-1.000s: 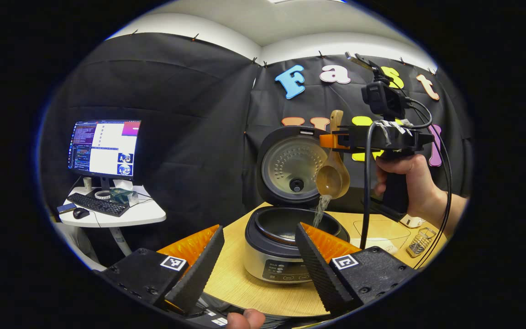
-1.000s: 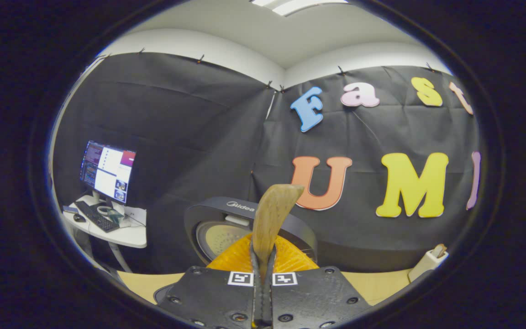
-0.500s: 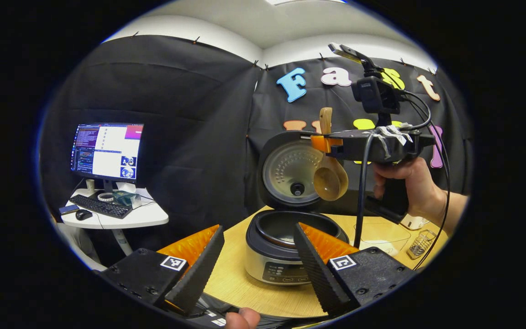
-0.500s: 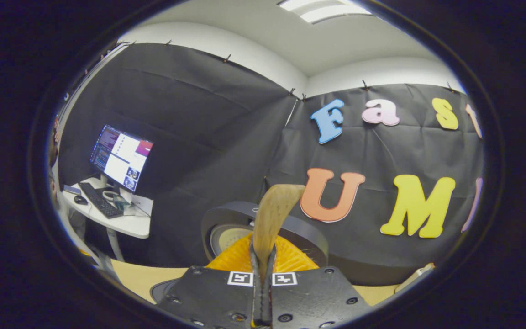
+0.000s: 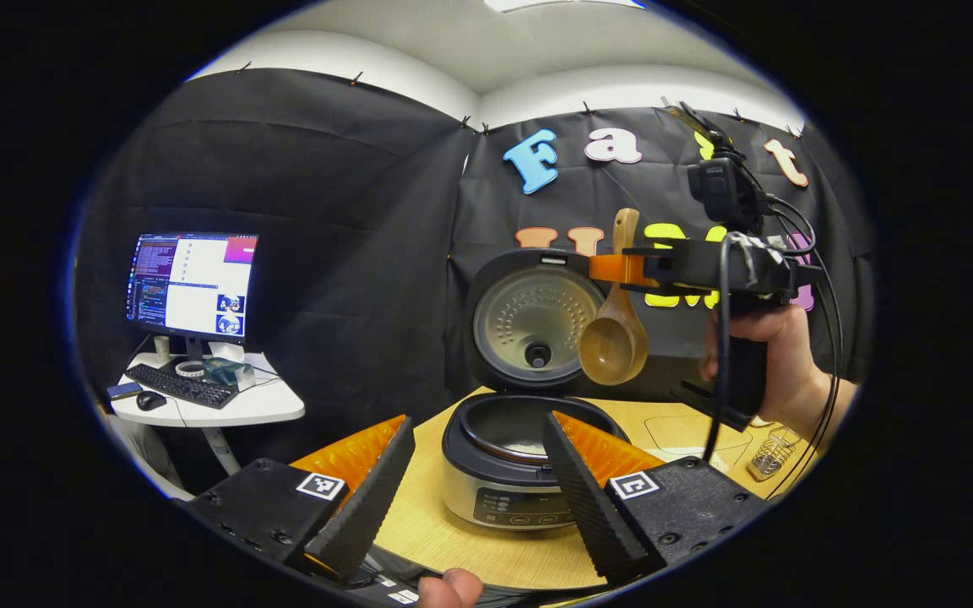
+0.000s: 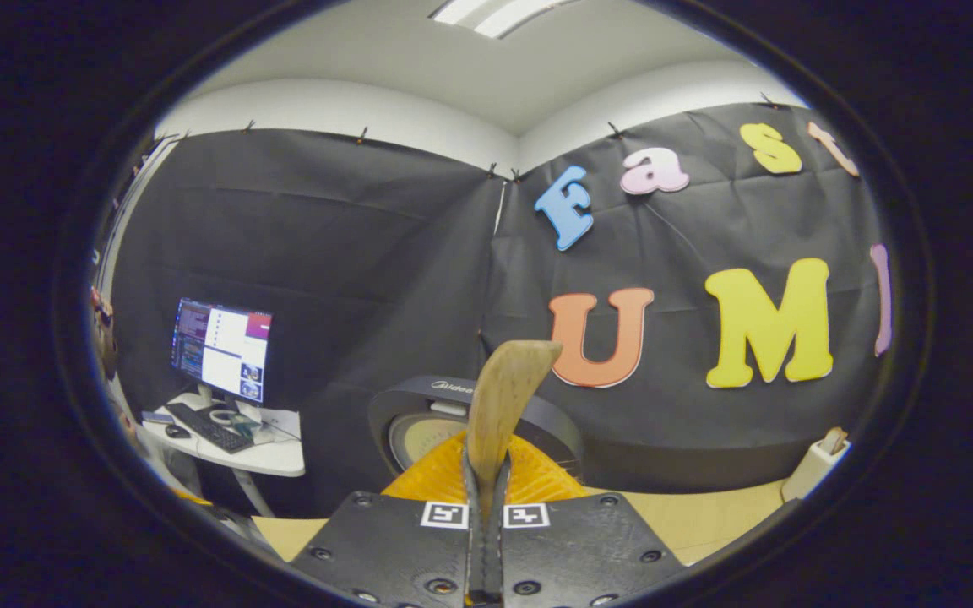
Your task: Close the left gripper, press the button to open the rice cooker; take a wooden spoon from the chopstick holder with the right hand, scoop a spoonful of rice and pour it into the rice cooker, then put the wooden spoon back into the chopstick holder.
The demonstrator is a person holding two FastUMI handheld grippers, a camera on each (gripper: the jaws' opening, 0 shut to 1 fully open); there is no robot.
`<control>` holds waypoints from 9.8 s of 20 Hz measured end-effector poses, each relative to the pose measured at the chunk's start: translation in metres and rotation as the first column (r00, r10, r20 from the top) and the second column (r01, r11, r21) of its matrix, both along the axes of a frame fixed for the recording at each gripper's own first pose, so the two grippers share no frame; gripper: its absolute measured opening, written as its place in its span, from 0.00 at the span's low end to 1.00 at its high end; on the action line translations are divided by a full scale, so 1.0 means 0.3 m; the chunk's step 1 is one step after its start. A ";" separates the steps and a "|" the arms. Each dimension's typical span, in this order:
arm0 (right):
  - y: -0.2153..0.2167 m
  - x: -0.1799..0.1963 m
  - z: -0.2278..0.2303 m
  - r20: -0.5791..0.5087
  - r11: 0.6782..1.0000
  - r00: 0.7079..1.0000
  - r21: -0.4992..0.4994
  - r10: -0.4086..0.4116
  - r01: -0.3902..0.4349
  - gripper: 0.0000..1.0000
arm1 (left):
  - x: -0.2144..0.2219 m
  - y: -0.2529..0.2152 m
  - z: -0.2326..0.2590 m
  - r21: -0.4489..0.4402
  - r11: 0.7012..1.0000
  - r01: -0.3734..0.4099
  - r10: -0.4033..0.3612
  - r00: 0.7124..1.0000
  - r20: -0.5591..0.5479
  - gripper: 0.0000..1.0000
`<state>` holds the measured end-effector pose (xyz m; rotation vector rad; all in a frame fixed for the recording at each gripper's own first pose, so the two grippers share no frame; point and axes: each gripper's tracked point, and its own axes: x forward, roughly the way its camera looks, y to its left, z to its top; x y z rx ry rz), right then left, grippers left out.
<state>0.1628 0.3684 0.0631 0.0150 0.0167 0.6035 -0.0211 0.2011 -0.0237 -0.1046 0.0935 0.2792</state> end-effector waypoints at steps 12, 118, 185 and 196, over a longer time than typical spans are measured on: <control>-0.799 0.003 -0.004 -0.234 0.909 0.936 0.267 -0.262 0.321 0.00 | 0.043 -0.189 0.043 0.037 0.996 0.083 -0.084 0.996 0.025 0.98; -1.381 -0.363 -0.526 -0.159 0.907 0.898 0.031 -0.411 0.421 0.95 | 0.858 -0.013 0.544 0.058 0.988 0.143 -0.127 0.966 -0.227 0.98; -1.332 -0.521 -0.468 -0.068 0.902 0.899 -0.034 -0.433 0.431 0.95 | 0.265 -0.102 -0.138 0.007 0.998 0.061 -0.058 0.970 -0.237 0.98; -1.322 -0.528 -0.259 0.042 0.865 0.864 0.053 -0.501 0.499 0.95 | 0.141 -0.373 0.132 0.094 0.986 0.140 -0.140 0.990 -0.004 0.98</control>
